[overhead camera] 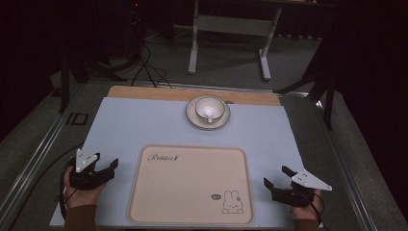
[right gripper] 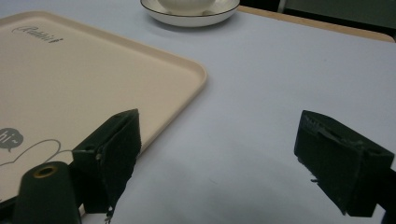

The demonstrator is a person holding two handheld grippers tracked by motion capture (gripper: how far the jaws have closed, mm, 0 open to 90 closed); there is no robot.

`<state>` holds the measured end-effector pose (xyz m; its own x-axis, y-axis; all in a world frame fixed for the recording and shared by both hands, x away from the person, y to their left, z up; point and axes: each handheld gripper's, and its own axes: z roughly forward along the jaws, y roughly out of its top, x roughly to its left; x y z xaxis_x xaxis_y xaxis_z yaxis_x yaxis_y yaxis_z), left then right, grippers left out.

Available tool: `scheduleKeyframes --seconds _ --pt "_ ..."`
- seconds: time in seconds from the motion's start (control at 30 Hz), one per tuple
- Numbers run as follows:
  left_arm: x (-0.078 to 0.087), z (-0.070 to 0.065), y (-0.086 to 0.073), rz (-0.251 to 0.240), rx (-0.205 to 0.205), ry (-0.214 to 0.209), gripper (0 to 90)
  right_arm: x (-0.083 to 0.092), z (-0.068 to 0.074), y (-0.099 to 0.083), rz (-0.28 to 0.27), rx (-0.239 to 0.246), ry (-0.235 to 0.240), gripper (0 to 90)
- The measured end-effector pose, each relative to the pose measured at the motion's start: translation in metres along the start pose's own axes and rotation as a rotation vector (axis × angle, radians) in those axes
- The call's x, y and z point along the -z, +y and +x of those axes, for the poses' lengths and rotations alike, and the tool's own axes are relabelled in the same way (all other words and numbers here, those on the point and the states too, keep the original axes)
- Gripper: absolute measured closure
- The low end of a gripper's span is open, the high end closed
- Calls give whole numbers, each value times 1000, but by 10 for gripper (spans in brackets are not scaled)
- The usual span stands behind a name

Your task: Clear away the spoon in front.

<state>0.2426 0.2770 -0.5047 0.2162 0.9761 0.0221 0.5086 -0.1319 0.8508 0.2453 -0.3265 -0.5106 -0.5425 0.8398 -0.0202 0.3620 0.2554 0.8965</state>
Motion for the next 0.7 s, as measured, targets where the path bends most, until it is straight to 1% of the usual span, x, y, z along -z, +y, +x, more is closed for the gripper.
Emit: scheduleKeyframes --seconds 0.13,0.23,0.27,0.37,0.53,0.7 --pt "0 -1 1 -5 -2 3 330 0 0 0 0 -2 3 141" --pt "-1 -2 1 -8 7 -4 330 0 -1 0 -6 -1 5 140" --pt "-1 -3 3 -9 5 -9 329 0 -1 0 -7 -2 7 139" --pt "-3 -6 5 -9 -3 -5 328 -2 1 0 -2 1 9 138" --pt "-2 -9 7 -16 -5 -10 322 -3 3 0 0 8 11 138" --pt "1 -16 12 -40 -10 -21 319 -3 2 0 -8 11 1 139"
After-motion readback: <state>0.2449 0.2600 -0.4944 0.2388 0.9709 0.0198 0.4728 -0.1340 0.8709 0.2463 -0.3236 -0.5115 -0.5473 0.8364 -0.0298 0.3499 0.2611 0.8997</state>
